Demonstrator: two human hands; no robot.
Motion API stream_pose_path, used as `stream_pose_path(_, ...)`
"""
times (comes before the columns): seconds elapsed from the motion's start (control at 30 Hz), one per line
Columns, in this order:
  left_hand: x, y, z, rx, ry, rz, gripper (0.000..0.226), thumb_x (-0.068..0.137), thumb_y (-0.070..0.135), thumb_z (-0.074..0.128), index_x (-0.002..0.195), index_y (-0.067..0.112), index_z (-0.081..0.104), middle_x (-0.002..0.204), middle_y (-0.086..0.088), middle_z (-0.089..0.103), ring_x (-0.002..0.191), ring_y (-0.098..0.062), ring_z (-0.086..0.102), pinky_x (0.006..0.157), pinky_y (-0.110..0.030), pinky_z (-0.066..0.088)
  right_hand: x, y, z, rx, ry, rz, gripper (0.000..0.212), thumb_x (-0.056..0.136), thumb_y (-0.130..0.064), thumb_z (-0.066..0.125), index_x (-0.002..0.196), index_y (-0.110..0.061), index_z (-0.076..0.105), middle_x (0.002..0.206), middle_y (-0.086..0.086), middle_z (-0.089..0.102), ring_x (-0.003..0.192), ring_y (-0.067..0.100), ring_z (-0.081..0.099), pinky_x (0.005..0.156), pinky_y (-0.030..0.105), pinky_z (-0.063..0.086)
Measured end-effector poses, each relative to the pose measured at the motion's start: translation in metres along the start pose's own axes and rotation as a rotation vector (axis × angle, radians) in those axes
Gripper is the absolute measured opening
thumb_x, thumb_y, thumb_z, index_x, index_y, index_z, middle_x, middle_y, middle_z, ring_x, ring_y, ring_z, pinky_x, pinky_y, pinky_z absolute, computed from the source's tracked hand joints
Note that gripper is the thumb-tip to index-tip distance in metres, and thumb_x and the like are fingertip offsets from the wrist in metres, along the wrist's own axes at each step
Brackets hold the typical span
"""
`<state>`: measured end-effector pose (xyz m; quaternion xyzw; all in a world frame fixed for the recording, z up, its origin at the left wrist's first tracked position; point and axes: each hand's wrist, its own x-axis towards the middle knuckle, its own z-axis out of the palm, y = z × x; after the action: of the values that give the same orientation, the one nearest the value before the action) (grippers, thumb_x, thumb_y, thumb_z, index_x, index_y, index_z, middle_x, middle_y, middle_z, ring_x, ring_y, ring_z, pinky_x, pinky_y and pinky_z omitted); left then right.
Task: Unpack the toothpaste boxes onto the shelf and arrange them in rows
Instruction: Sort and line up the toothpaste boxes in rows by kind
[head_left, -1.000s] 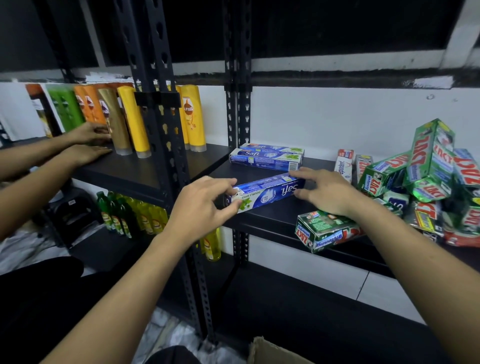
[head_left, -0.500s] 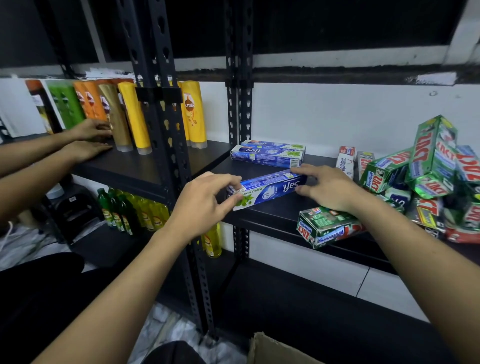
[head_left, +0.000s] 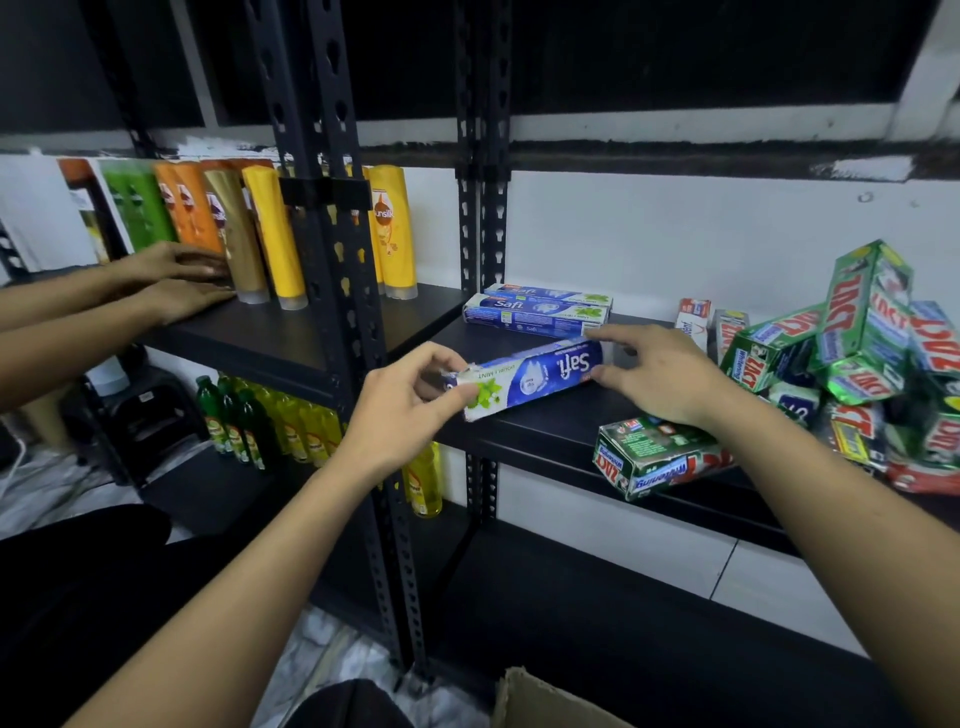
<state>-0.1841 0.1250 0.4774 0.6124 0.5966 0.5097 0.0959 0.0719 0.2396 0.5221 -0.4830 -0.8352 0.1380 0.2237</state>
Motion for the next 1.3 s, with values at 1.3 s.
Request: stream_pose_path(1.3, 0.035, -0.002, 0.027, 0.090, 0.033, 0.032, 0.032, 0.078, 0.009, 0.066, 0.105, 0.022, 0.077, 0.094, 0.011, 0.074, 0.066, -0.005, 0.058, 0.074, -0.022, 0.049, 0.005, -0.003, -0.016, -0.151, -0.156, -0.023, 0.062, 0.076, -0.033, 0.082, 0.133, -0.032, 0.059, 0.130, -0.004, 0.063, 0.108, 0.013, 0.059, 0.094, 0.022, 0.042)
